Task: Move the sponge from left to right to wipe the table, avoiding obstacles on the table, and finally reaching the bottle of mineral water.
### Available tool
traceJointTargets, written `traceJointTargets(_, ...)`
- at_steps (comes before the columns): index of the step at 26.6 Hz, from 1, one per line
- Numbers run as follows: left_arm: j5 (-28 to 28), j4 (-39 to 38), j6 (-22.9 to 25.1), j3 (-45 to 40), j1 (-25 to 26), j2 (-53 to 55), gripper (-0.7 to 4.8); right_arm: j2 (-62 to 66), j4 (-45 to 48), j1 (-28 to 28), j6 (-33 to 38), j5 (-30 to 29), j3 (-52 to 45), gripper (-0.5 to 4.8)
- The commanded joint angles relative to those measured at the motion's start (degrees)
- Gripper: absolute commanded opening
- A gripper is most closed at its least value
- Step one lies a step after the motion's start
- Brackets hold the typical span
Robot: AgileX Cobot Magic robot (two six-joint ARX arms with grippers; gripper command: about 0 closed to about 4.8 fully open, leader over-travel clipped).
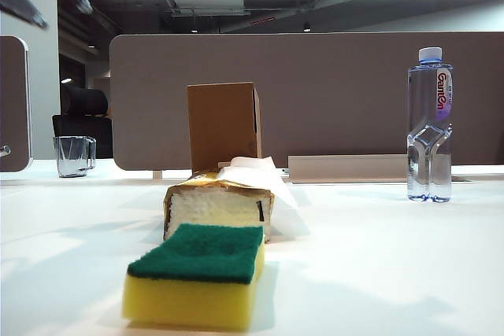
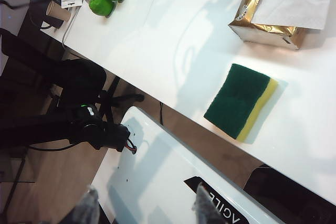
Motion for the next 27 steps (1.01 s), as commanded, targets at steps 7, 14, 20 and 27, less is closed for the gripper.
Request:
traceJointTargets(7, 0.8, -15.9, 8.2, 9.8, 7.6, -3.5, 3.22, -0.1, 0.4, 0.0, -0.2, 0.1, 0.2, 2.38)
traceJointTargets(14, 5.6, -19.8, 8.0, 9.9, 7.6, -10.0, 3.22, -0.1, -0.3, 0.0, -0.2, -0.1, 0.2, 2.38)
traceJointTargets(20, 5.3, -26.0, 8.0, 9.9, 7.7, -17.0, 3.22, 0.0, -2.8, 0.0, -1.3, 0.0, 0.2, 2.38)
traceJointTargets(27, 8.4, -36.9, 8.2, 9.9, 7.7, -23.7, 3.22, 0.0, -5.7, 0.0, -1.4, -0.2, 0.2, 2.38)
